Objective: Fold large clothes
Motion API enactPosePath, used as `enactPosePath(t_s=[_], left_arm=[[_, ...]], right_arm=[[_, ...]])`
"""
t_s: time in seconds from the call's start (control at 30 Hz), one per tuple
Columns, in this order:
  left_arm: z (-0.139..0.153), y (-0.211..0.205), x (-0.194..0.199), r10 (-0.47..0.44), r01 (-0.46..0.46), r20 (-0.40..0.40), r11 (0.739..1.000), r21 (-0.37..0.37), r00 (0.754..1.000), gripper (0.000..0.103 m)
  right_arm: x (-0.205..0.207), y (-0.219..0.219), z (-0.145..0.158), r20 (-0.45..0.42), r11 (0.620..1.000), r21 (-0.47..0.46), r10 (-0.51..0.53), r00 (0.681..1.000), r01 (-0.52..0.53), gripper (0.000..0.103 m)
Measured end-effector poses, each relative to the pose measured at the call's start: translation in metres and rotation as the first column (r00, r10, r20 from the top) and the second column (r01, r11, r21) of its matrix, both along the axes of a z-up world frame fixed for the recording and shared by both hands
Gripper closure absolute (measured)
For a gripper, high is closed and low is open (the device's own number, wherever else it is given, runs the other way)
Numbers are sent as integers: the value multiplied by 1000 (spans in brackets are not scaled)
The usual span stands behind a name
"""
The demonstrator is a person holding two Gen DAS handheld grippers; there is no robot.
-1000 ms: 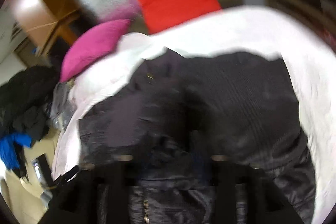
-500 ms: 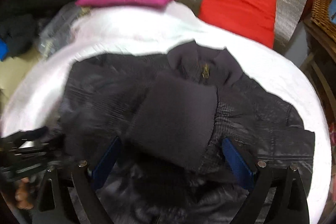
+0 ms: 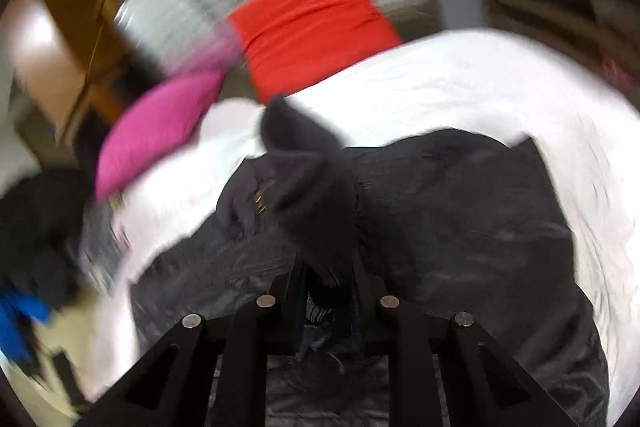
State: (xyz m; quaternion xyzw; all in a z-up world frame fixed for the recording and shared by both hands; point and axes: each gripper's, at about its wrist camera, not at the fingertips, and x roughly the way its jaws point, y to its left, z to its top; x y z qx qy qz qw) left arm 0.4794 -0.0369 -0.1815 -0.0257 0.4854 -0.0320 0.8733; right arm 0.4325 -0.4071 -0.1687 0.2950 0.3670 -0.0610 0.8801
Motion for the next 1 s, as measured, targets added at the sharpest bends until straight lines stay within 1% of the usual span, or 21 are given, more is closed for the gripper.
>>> enactPosePath(t_s=[0.1, 0.13, 0.23, 0.33, 0.43, 0.5, 0.6, 0.67, 0.73, 0.77, 0.8, 0.87, 0.9, 0.93, 0.97, 1.0], left_arm=[[4, -5, -1, 3, -3, 26, 1000, 30, 1000, 28], [6, -7, -2, 2, -3, 38, 999, 39, 999, 28], [8, -10, -3, 0, -4, 53, 998, 64, 999, 28], [11, -10, -7, -15, 8, 76, 996, 84, 997, 28], [15, -12, -10, -37, 26, 102, 994, 108, 994, 28], [16, -10, -14, -50, 39, 110, 994, 103, 993, 28], [16, -12, -15, -66, 55, 104, 994, 99, 992, 28], [10, -15, -13, -83, 75, 81, 992, 100, 993, 28], [6, -17, -12, -90, 83, 65, 991, 106, 994, 28], [6, -18, -12, -90, 83, 67, 990, 110, 994, 28], [6, -19, -13, -92, 83, 71, 990, 116, 993, 28], [6, -21, -14, -95, 85, 78, 988, 130, 992, 28], [6, -22, -15, -97, 85, 81, 987, 136, 992, 28], [6, -23, -16, -99, 87, 85, 986, 142, 991, 28], [6, -25, -17, -104, 89, 90, 984, 154, 991, 28], [5, -26, -19, -108, 91, 97, 982, 167, 989, 27]], right_arm=[[-25, -35, -15, 20, 987, 145, -67, 998, 64, 84], [-32, -43, -18, 18, 981, 177, -82, 996, 78, 84], [-53, -64, -38, 4, 961, 246, -129, 992, 125, 84], [-70, -76, -50, 4, 941, 304, -159, 987, 150, 84], [-78, -81, -54, 27, 926, 338, -187, 982, 168, 84], [-82, -84, -49, 46, 924, 341, -203, 978, 176, 84], [-88, -86, -44, 64, 934, 304, -215, 975, 186, 84], [-90, -91, -47, 47, 935, 296, -219, 975, 196, 84], [-89, -94, -53, 32, 926, 329, -208, 978, 186, 83], [-89, -96, -55, 32, 917, 356, -202, 979, 178, 81], [-87, -98, -58, 38, 897, 411, -194, 980, 162, 80], [-84, -102, -62, 31, 869, 471, -186, 982, 150, 62], [-82, -103, -64, 45, 856, 499, -182, 982, 136, 37], [-81, -102, -64, 75, 846, 519, -186, 980, 121, 30], [-80, -100, -62, 101, 849, 515, -195, 976, 117, 28], [-77, -98, -60, 106, 860, 495, -196, 975, 119, 27]])
